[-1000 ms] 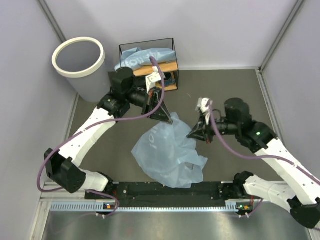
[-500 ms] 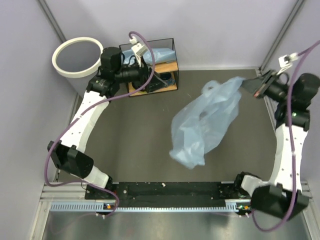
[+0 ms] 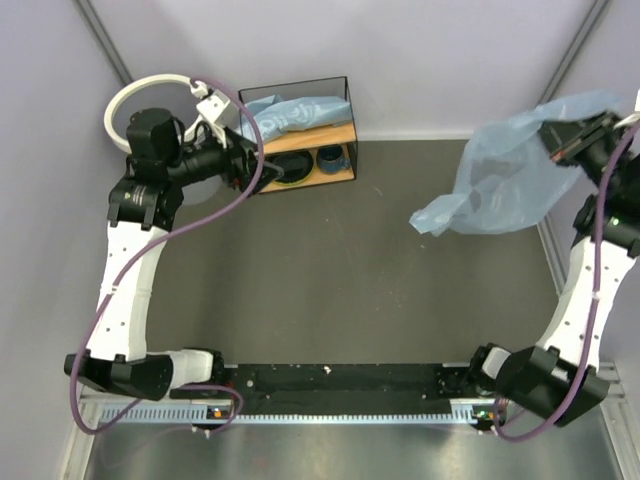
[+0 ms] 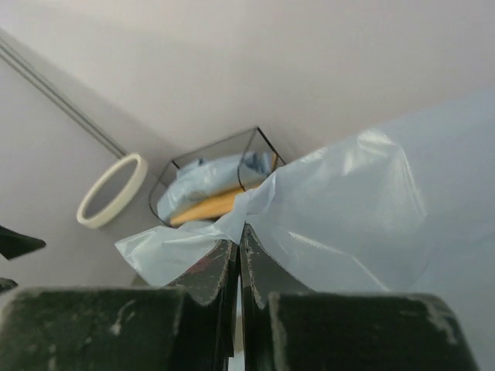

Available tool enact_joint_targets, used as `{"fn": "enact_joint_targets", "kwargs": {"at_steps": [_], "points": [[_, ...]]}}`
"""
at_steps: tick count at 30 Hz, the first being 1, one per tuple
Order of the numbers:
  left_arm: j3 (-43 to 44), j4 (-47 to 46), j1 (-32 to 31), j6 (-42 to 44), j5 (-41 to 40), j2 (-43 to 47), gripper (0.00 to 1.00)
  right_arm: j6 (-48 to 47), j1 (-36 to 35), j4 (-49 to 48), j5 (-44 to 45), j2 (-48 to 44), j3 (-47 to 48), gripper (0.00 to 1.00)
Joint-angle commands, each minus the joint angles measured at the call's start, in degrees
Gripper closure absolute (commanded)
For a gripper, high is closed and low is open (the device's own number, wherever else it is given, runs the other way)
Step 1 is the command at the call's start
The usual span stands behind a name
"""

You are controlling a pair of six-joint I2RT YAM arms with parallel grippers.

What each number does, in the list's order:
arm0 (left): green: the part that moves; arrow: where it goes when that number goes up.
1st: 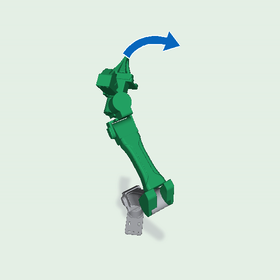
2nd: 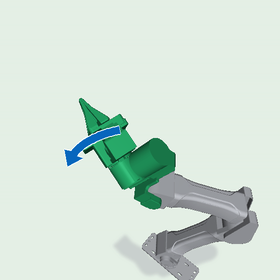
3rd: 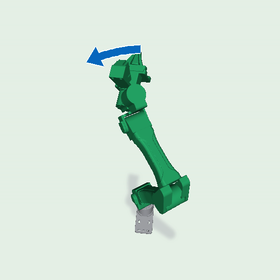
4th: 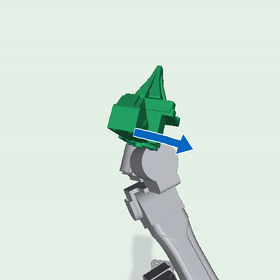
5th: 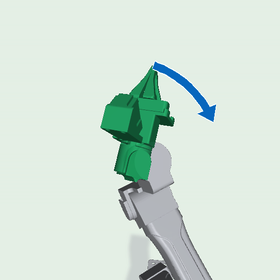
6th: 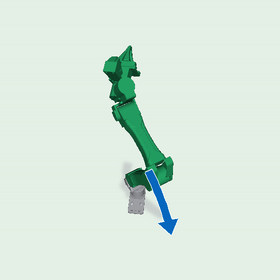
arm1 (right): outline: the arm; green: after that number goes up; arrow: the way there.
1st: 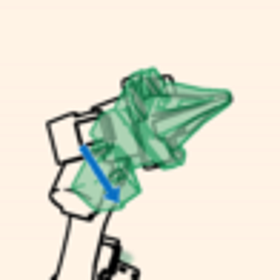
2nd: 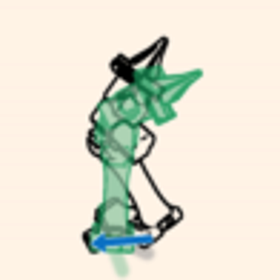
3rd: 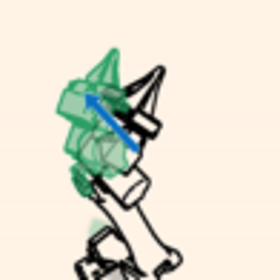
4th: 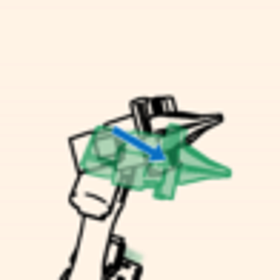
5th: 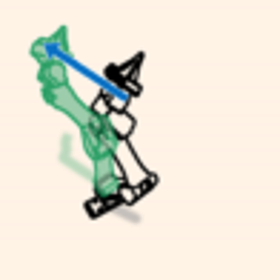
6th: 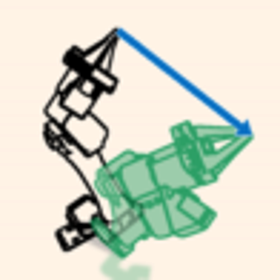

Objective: Put the trash bags into the trash bin

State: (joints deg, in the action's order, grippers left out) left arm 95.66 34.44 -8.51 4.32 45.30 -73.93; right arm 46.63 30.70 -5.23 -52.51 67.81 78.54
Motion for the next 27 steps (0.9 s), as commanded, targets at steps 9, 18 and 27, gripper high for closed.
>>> {"fn": "enact_joint_targets", "kwargs": {"at_steps": [9, 18, 27], "points": [[-14.97, 10.3, -0.8, 9.22, 7.43, 3.71, 0.18, -53.57, 0.85, 47.59, 5.04, -11.57, -25.28, 1.0], [-19.36, 8.28, -2.47, 7.28, 5.68, 3.88, 0.23, -70.69, 3.75, 58.03, 25.16, 1.61, -13.25, 1.0], [-17.27, 10.29, -2.04, 6.23, 0.68, 6.16, 0.1, -92.68, 8.06, 80.28, 25.28, 10.77, -1.21, 0.01]]}}
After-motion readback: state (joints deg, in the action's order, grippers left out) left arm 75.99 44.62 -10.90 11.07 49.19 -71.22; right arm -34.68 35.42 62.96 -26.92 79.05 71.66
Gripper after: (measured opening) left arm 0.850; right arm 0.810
